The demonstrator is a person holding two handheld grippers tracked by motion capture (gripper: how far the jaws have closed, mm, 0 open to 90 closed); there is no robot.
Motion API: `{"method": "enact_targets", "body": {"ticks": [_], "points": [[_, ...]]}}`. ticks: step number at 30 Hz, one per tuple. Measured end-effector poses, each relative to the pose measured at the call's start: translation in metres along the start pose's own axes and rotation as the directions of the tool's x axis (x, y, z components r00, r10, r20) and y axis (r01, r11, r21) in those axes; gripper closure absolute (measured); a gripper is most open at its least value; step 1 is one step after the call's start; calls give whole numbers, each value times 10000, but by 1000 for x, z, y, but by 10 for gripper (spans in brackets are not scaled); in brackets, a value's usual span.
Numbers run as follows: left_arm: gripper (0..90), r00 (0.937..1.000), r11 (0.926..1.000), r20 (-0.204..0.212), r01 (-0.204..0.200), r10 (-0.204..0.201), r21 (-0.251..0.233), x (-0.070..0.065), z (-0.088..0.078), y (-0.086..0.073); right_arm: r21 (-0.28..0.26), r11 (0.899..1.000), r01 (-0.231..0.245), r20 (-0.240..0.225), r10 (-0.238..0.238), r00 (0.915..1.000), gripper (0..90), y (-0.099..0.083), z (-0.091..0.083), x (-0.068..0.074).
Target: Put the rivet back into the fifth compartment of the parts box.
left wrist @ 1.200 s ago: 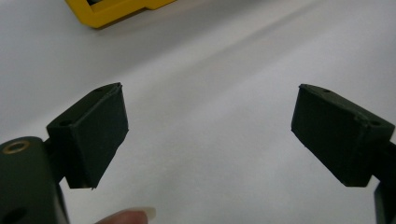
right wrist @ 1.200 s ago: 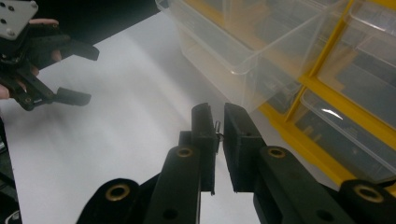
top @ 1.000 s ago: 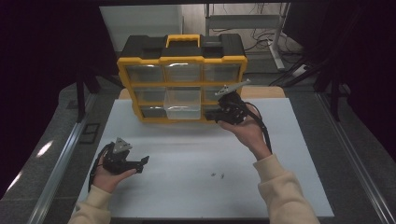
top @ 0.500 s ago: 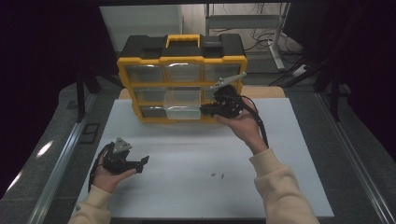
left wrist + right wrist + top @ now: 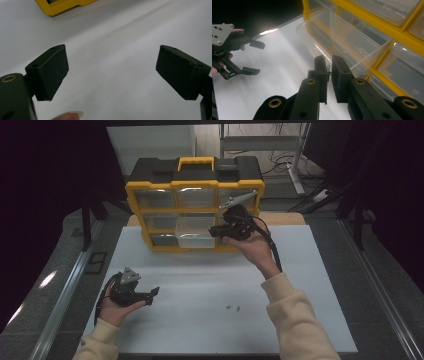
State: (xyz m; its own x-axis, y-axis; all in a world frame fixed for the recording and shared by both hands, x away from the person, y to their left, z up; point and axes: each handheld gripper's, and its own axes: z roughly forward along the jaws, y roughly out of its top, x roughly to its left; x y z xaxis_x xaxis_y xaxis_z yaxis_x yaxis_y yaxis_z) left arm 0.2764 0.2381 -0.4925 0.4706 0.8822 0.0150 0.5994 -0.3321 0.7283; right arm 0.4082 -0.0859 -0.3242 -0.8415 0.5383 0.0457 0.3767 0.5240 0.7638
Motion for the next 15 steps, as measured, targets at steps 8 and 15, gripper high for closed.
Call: {"method": "enact_targets", "body": {"ticks": [8, 15], "points": [[115, 10000, 10000, -8, 2, -2, 5, 0, 0, 0, -38, 10000, -20, 126, 20, 9999, 826, 8, 6, -3], [115, 10000, 10000, -8, 11, -11, -5, 1, 0, 0, -35, 10000, -84, 230, 84, 9997, 826, 15, 12, -6]]}}
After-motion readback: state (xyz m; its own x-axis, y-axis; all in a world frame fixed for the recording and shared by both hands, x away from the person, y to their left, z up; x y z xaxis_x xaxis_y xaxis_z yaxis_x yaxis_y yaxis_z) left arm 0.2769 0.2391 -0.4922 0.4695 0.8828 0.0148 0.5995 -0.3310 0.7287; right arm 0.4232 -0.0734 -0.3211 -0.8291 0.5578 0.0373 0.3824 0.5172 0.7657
